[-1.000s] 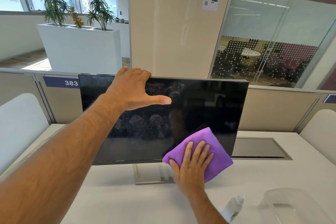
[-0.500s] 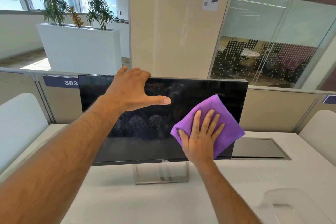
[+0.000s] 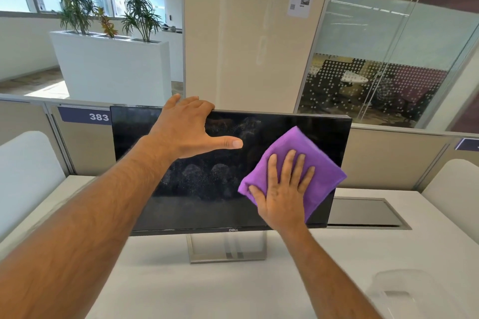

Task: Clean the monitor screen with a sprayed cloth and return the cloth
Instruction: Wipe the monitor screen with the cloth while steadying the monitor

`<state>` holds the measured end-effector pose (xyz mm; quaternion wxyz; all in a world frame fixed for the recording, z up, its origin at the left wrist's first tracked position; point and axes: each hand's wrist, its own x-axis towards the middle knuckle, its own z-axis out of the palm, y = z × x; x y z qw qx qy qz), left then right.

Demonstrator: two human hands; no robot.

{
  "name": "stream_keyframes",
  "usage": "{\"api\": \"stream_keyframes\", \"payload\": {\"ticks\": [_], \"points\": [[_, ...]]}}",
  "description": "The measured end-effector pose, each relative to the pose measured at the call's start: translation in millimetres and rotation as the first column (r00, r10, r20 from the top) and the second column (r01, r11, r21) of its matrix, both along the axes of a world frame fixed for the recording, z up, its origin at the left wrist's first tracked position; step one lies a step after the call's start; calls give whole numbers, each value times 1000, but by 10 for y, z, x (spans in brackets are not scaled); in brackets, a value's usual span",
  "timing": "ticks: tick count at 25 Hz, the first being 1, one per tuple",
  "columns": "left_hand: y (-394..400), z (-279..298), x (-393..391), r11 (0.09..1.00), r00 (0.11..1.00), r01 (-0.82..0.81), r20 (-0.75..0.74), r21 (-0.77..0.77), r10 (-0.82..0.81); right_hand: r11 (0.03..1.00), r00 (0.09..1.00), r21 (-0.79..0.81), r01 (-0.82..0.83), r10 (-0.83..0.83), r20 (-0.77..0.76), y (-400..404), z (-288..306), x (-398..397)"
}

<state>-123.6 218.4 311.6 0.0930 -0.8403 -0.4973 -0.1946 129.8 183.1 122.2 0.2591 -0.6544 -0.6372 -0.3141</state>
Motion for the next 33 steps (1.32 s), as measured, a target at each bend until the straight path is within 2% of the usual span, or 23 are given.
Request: {"api": "stream_keyframes", "payload": {"ticks": [4, 8, 13, 17, 19, 23, 26, 29, 31, 33], "points": [[10, -22, -4, 1000, 1000, -1, 9, 25, 1, 990, 976, -109, -94, 114, 187, -209, -514, -108], [17, -31, -9, 999, 1000, -6, 11, 34, 6, 987, 964, -97, -125, 144, 223, -219, -512, -108], [12, -35, -13, 999, 1000, -4, 13, 36, 3, 998, 992, -4, -62, 62, 106, -4, 130, -98], [3, -28, -8, 999, 1000, 6, 20, 34, -6, 993, 993, 111, 33, -21, -114, 197, 713, -165], [9, -23, -5, 999, 1000, 1, 19, 32, -1, 991, 986, 123, 52, -31, -165, 225, 811, -263], [22, -36, 0, 1000, 1000, 1, 28, 30, -2, 993, 997, 94, -73, 71, 15, 234, 718, -451], [34, -37, -15, 999, 999, 21, 36, 45, -23, 980, 966, 45, -195, 184, 182, 231, 593, -494], [32, -33, -18, 998, 999, 27, 35, 51, -29, 979, 951, 35, -203, 189, 244, 194, 516, -332], [29, -35, -16, 998, 999, 24, 28, 55, -25, 991, 979, 68, -115, 102, 177, 159, 528, -178], [22, -31, -16, 999, 1000, 16, 22, 51, -17, 995, 1000, 103, 15, -17, 15, 148, 594, -93]]}}
